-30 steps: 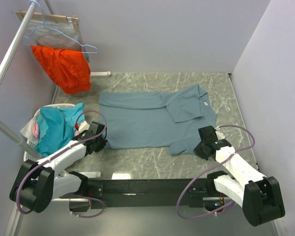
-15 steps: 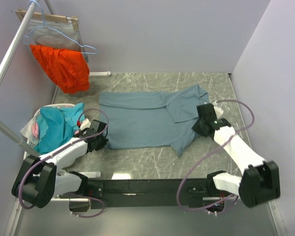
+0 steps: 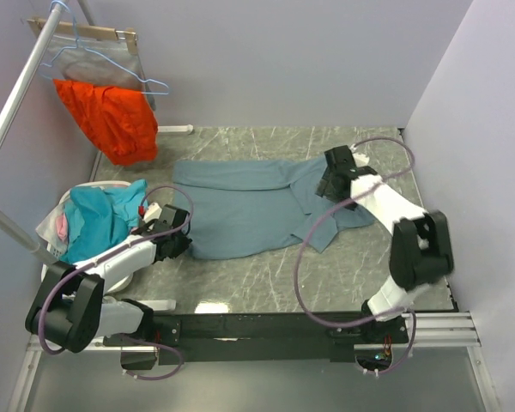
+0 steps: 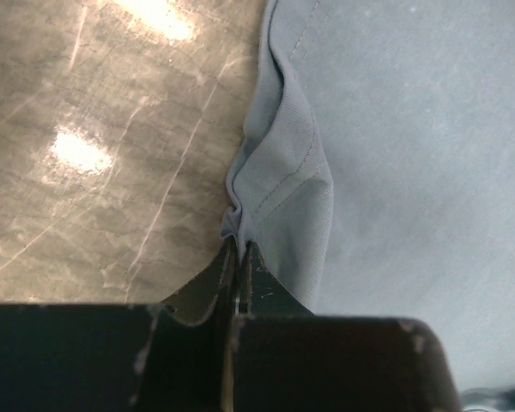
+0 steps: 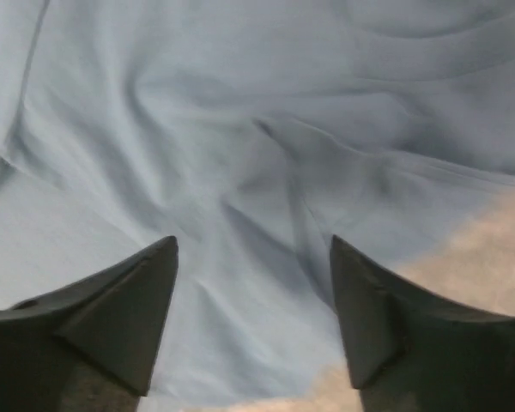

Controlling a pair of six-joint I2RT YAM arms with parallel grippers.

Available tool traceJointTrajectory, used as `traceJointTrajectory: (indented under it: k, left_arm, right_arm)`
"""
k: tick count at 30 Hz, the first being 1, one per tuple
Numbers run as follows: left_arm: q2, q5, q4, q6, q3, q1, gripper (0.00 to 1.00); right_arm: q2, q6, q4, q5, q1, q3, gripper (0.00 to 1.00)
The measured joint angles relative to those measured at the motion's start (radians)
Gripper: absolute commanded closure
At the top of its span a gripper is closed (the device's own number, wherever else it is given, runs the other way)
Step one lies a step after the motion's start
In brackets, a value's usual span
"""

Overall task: Fold and stack the t-shirts
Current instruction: Grap the side of the flattened tshirt closest away from the robot with both arms

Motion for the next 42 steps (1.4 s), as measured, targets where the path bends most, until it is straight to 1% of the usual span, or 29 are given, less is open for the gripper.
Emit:
traceJointTrajectory:
  k: [4, 6, 9, 15, 19, 25, 28, 29, 31, 32, 33, 34, 35, 38, 40, 42]
  left_arm:
    - [0.008, 0.001, 0.010, 0.005, 0.002, 0.000, 0.99]
    - [0.019, 0.002, 0.019, 0.010, 0.008, 0.000, 0.99]
    - [0.042, 0.006, 0.035, 0.023, 0.022, 0.000, 0.99]
    - [0.051, 0.014, 0.048, 0.037, 0.028, 0.000, 0.99]
    - [0.051, 0.020, 0.052, 0.050, 0.027, 0.000, 0.99]
    - [0.055, 0.023, 0.059, 0.052, 0.027, 0.000, 0.99]
    - [0.055, 0.023, 0.060, 0.052, 0.027, 0.000, 0.99]
    - [0.055, 0.022, 0.059, 0.052, 0.027, 0.000, 0.99]
    - [0.055, 0.021, 0.059, 0.052, 0.027, 0.000, 0.99]
    - [0.055, 0.021, 0.059, 0.052, 0.027, 0.000, 0.99]
    - [0.055, 0.021, 0.059, 0.051, 0.027, 0.000, 0.99]
    - [0.055, 0.021, 0.059, 0.051, 0.027, 0.000, 0.99]
    - [0.055, 0.020, 0.058, 0.051, 0.027, 0.000, 0.99]
    - [0.055, 0.020, 0.058, 0.051, 0.027, 0.000, 0.99]
    - [0.054, 0.020, 0.057, 0.051, 0.028, 0.000, 0.99]
    - [0.050, 0.020, 0.052, 0.052, 0.028, 0.000, 0.99]
  right_arm:
    - [-0.229, -0.018, -0.010, 0.043, -0.004, -0.106, 0.17]
    - [-0.341, -0.014, -0.008, 0.042, -0.006, -0.156, 0.19]
    - [-0.415, 0.000, 0.016, 0.004, -0.007, -0.240, 0.24]
    - [-0.419, 0.045, 0.054, -0.124, -0.008, -0.476, 0.28]
    - [-0.418, 0.060, 0.071, -0.159, -0.008, -0.509, 0.29]
    - [-0.373, 0.062, 0.176, -0.196, -0.009, -0.509, 0.34]
    - [-0.316, 0.061, 0.211, -0.212, -0.010, -0.509, 0.42]
    - [-0.301, 0.060, 0.219, -0.216, -0.010, -0.509, 0.48]
    - [-0.275, 0.055, 0.233, -0.221, -0.010, -0.509, 0.57]
    - [-0.271, 0.051, 0.238, -0.223, -0.010, -0.509, 0.80]
    - [-0.270, 0.048, 0.241, -0.221, -0.010, -0.508, 0.93]
    - [-0.270, 0.036, 0.242, -0.219, -0.010, -0.508, 0.96]
    - [-0.272, 0.037, 0.244, -0.213, -0.009, -0.507, 0.96]
    - [-0.293, 0.031, 0.236, -0.189, -0.007, -0.506, 0.93]
    - [-0.333, 0.026, 0.218, -0.176, -0.005, -0.506, 0.91]
    - [-0.393, 0.026, 0.198, -0.172, -0.002, -0.512, 0.99]
